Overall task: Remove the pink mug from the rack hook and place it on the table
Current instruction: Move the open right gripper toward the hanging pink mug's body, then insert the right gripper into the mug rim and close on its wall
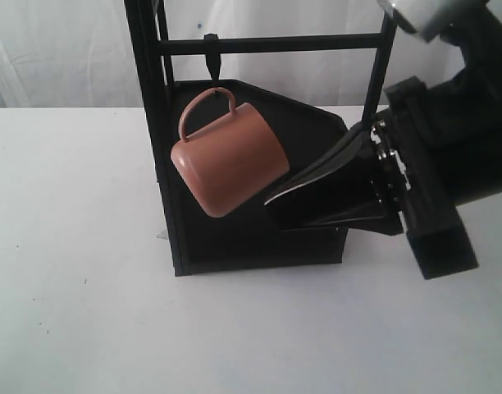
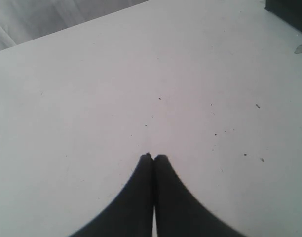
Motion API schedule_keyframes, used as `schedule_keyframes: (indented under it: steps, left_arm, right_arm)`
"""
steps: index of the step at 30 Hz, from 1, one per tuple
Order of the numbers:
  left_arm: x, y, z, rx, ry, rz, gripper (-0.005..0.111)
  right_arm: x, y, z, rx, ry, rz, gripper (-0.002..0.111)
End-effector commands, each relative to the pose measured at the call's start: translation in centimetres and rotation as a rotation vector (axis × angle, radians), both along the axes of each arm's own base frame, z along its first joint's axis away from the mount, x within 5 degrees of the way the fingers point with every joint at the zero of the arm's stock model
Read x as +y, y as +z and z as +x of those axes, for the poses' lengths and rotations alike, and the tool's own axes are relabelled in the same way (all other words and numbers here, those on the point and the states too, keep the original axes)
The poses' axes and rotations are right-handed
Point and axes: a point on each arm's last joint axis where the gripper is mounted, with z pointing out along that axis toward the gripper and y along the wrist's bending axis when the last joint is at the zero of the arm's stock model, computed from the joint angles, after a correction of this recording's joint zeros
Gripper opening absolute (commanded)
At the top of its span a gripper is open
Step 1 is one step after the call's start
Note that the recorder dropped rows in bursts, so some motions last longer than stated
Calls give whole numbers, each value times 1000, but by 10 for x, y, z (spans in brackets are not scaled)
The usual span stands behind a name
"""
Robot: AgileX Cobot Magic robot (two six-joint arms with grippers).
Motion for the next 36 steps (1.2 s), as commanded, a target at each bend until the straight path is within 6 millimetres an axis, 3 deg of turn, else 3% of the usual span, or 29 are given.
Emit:
schedule_keyframes:
  steps: [1,9,14,24,32,36]
  left_arm:
    - [-1,0,0,-5,-5,-12,0]
    - [-1,0,0,-5,-5,-12,0]
    - [-1,0,0,-5,-5,-12,0]
    - [-1,0,0,-5,-5,-12,0]
    - [-1,0,0,-5,-5,-12,0]
    - [-1,0,0,-5,-5,-12,0]
  right_arm:
    - [0,-11,3,-6,-39,-16,0]
    - [0,-14,6,-14,-76,-19,0]
    - [-4,-13,24,-117,-247,-29,0]
    - [-4,-14,24,-117,-242,-38,2]
    - [-4,-15,26,-144,-248,-46,27]
    - [-6,-19,45,-190,-374,-54,54]
